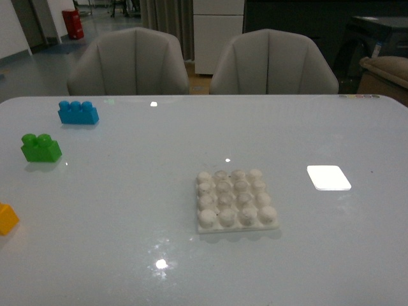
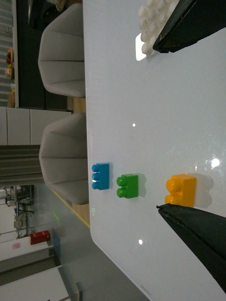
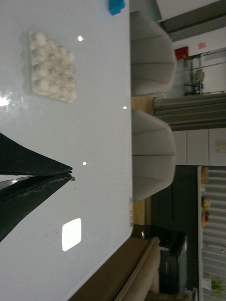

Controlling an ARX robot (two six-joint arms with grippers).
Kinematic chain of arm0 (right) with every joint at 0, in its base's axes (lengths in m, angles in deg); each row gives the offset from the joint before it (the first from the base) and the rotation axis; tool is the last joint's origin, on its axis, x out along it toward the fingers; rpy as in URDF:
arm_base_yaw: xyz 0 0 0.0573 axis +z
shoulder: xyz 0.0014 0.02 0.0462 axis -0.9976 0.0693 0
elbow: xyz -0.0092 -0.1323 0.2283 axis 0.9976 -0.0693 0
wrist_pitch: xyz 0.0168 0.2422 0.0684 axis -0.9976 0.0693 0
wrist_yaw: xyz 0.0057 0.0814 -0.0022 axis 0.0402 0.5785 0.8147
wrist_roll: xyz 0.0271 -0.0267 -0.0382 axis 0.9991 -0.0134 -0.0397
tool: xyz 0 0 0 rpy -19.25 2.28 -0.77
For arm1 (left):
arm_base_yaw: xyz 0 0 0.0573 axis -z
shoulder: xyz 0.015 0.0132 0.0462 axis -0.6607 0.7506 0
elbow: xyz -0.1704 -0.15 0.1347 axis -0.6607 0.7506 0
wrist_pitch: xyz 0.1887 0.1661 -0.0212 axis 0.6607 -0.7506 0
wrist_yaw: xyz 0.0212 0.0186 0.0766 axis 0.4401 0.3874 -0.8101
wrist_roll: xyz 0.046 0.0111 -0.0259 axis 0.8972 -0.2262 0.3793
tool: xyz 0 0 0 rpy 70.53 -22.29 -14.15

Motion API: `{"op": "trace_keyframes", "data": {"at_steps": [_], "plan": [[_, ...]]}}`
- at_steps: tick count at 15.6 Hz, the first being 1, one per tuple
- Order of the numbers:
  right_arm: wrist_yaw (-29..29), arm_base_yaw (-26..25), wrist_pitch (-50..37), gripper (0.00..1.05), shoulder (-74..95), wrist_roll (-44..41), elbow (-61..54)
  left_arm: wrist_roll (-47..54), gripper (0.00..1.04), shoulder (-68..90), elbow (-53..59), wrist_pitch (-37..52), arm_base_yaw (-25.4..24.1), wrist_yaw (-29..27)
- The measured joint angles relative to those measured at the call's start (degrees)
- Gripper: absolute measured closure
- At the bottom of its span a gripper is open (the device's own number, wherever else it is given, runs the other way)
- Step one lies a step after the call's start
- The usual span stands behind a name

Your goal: Insert yellow block into base center

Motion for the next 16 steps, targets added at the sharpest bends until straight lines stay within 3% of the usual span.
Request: {"op": "trace_keyframes", "data": {"at_steps": [7,10,16], "plan": [[-0.09,0.00,1.11,1.03,-0.07,0.00,-0.04,0.00,0.07,0.00,0.00,0.07,0.00,0.00],[-0.07,0.00,1.11,0.60,-0.07,-0.02,-0.04,0.00,0.07,0.00,0.00,0.07,0.00,0.00],[-0.07,0.00,1.11,0.05,-0.07,0.00,-0.04,0.00,0.07,0.00,0.00,0.07,0.00,0.00]]}}
